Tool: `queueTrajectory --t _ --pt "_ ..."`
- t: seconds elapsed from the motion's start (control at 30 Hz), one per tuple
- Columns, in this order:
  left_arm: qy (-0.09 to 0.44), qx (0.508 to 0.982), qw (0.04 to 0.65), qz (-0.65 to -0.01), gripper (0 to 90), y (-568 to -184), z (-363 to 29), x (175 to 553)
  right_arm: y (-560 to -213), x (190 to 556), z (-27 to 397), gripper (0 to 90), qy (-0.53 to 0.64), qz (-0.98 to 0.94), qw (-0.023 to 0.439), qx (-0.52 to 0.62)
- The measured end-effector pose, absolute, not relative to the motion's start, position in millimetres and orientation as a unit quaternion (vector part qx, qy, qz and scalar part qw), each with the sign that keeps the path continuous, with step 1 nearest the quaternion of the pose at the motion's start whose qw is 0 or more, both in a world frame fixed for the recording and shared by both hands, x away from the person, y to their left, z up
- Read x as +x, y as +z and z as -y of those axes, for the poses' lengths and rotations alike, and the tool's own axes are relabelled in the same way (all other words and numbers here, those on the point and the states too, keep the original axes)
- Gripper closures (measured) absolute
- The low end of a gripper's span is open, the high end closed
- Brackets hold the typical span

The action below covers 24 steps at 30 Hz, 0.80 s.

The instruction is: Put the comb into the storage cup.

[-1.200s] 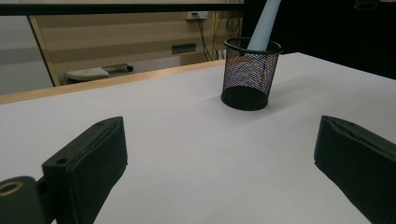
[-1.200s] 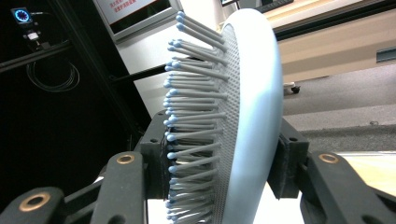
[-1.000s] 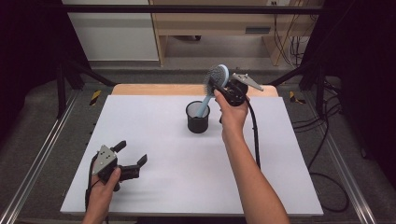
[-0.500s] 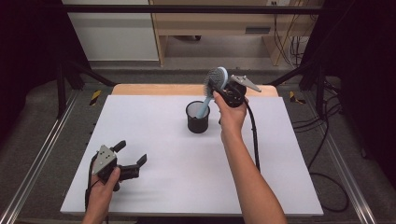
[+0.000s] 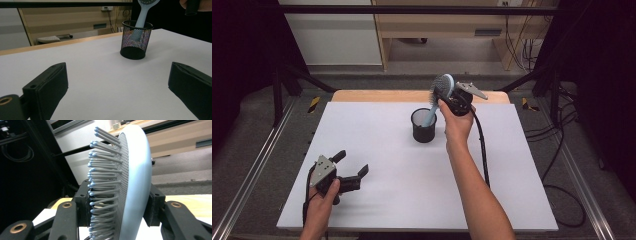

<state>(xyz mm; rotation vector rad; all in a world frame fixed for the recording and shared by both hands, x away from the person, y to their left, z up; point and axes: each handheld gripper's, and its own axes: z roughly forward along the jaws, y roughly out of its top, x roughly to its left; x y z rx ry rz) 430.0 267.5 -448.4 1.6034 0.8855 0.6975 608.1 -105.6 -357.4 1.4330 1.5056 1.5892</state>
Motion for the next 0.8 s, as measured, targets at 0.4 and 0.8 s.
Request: queueTrajectory --t 0.4,0.8 --pt "0.299 0.677 0.558 -0.375 3.0 -447.6 -268.7 429.8 -364.0 610.8 100.4 50.5 0.578 -0.561 0.258 0.534" --pt "0.298 0.677 0.559 -0.375 2.9 -447.8 -268.4 429.9 -369.2 611.7 97.0 50.4 0.575 -0.571 0.255 0.528"
